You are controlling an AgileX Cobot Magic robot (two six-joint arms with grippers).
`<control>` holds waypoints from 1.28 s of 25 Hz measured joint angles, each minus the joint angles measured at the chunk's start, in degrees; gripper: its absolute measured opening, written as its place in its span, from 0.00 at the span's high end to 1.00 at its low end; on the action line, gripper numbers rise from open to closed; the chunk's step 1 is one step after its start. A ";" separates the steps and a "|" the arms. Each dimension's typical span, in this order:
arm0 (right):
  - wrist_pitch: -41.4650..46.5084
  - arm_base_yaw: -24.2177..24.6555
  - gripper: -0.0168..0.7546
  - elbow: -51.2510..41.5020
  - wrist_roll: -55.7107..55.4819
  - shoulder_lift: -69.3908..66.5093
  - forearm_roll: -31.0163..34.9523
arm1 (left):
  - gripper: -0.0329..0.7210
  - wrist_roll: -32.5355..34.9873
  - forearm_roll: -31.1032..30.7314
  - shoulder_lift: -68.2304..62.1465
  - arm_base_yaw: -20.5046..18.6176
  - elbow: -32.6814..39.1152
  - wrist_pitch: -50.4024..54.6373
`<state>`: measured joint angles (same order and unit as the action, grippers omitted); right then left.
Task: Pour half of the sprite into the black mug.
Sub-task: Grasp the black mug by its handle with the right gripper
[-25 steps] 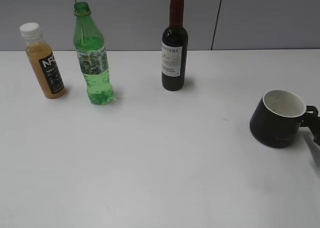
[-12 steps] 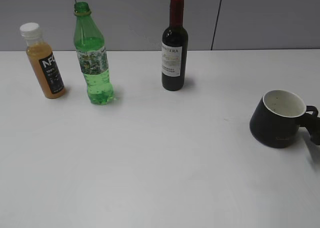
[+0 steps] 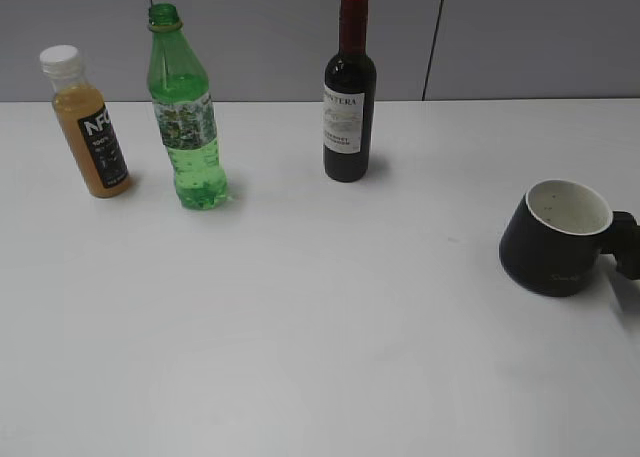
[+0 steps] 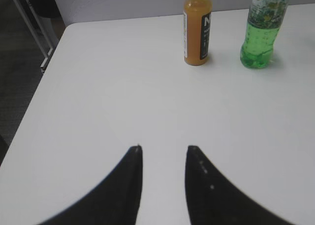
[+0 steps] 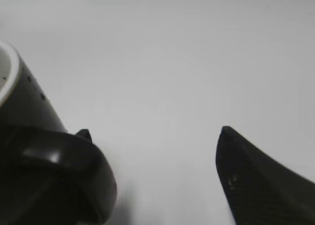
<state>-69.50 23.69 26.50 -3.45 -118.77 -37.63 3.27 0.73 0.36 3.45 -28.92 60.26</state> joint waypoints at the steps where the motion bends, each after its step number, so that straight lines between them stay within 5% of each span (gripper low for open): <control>1: 0.00 -0.24 0.22 0.18 0.00 -0.21 0.00 | 0.64 0.00 0.00 0.00 0.00 0.00 0.00; 22: -0.35 -3.03 0.25 2.28 -0.18 -2.30 0.06 | 0.64 0.00 0.00 0.00 0.00 0.00 0.00; 29: -0.35 -4.87 0.46 2.67 -0.18 -2.46 0.25 | 0.64 0.00 0.00 0.00 0.00 0.00 0.00; 32: -0.35 -4.87 0.69 2.67 -0.18 -2.51 0.25 | 0.64 0.00 0.00 0.00 0.00 0.00 0.00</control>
<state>-69.86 18.82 29.18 -3.63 -121.27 -37.39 3.27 0.73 0.36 3.45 -28.92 60.26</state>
